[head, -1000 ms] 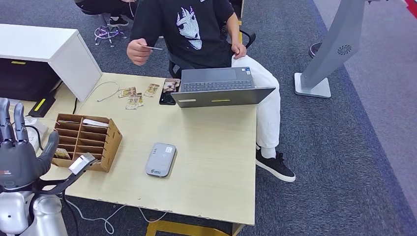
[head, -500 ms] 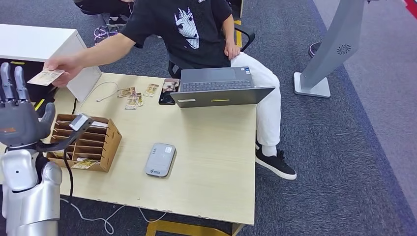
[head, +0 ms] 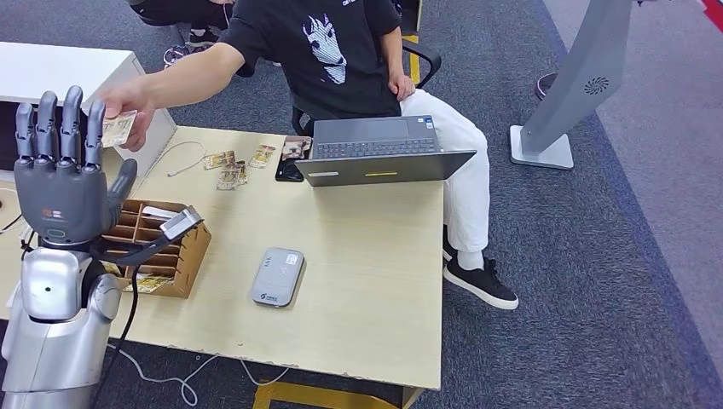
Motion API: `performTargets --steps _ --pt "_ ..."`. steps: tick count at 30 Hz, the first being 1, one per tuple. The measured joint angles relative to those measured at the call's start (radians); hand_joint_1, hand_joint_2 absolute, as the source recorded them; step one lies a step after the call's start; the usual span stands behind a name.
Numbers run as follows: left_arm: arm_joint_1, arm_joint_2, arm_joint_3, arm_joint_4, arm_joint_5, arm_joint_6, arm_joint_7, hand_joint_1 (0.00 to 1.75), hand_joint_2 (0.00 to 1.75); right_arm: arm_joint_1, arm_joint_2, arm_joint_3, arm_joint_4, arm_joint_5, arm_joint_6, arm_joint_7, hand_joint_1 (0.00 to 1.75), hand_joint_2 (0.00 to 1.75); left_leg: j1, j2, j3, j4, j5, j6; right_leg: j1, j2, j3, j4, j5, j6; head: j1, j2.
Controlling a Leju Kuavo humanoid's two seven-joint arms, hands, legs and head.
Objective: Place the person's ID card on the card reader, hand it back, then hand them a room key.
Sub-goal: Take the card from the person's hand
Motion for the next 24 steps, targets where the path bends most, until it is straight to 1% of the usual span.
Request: performTargets --steps 10,24 --pt "0.009 -0.035 -0.02 -0.094 0.0 0.0 -0.064 0.0 1.75 -0.001 0.0 0.0 0.0 0.0 -0.011 -0.009 0.0 1.75 0.0 0.0 0.0 0.0 0.0 0.0 0.0 0.0 0.0 0.0 0.0 0.0 0.0 0.0" --pt "0.022 -0.053 -0.021 -0.139 0.0 0.0 -0.075 0.0 1.75 -0.001 -0.001 0.0 0.0 -0.012 -0.017 -0.012 0.0 1.75 0.0 0.0 0.0 0.0 0.0 0.0 0.0 0.0 0.0 0.0 0.0 0.0 0.0 0.0"
